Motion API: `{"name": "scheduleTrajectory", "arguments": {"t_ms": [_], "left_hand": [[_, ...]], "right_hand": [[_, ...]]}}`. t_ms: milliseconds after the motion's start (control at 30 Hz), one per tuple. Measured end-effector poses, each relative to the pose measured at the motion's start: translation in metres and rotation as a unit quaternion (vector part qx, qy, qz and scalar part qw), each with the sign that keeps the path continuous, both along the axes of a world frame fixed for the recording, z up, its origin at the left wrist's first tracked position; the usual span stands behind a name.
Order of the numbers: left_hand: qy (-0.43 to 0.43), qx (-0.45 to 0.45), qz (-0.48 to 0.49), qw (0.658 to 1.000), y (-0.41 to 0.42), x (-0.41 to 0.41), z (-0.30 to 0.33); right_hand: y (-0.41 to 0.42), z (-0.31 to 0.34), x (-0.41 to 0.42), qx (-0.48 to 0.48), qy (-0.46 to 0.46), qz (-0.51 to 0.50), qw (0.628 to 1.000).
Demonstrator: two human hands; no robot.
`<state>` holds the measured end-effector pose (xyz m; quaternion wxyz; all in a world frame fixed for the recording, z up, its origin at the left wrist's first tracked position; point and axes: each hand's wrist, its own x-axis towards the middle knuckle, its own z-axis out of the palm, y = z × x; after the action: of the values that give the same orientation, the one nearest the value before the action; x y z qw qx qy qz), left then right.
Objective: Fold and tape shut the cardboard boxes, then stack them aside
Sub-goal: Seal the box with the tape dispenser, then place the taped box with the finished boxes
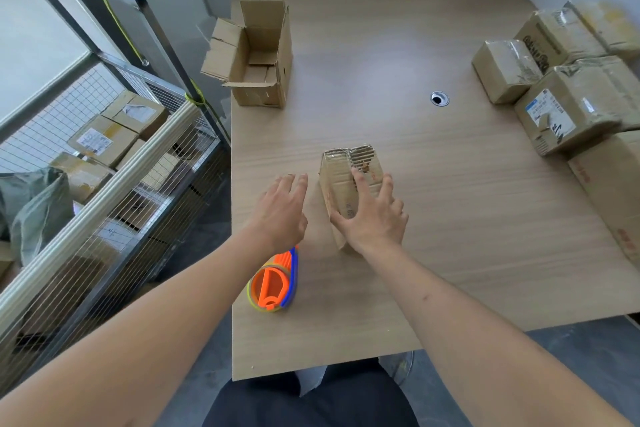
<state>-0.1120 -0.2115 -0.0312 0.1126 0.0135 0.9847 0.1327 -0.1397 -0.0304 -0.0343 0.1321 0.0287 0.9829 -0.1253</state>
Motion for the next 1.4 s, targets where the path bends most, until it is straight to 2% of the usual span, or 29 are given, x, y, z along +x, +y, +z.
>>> {"name": "scheduleTrajectory", "arguments": {"t_ms": [233,500,667,867,1067,1267,1400], "left_hand": [[0.028,-0.013,0.017,0.999,0.013,-0.007,0.051],[0.084,-0.047,0.039,0.995,0.052,-0.015,0.115],[0.085,-0.056,0.049,0.994,0.066,-0.007,0.147],[0.111,-0.053,-0.007,0.992,0.076,0.005,0.182],[0.117,-0.061,-0.078,0.988,0.091,0.025,0.209],[0.131,-0.046,-0.15,0.979,0.141,0.044,0.221],[0.124,-0.045,-0.165,0.977,0.172,0.046,0.222]], "right_hand": [[0.026,0.043,-0.017,-0.001,0.025,0.017,1.0],[0.065,0.118,-0.04,-0.016,0.054,0.084,0.995],[0.08,0.159,-0.031,-0.014,0.087,0.095,0.992],[0.09,0.191,0.006,0.006,0.108,0.08,0.991],[0.112,0.213,0.058,0.041,0.129,0.01,0.991],[0.158,0.233,0.097,0.05,0.137,-0.048,0.988],[0.181,0.235,0.112,0.048,0.137,-0.05,0.988]]}}
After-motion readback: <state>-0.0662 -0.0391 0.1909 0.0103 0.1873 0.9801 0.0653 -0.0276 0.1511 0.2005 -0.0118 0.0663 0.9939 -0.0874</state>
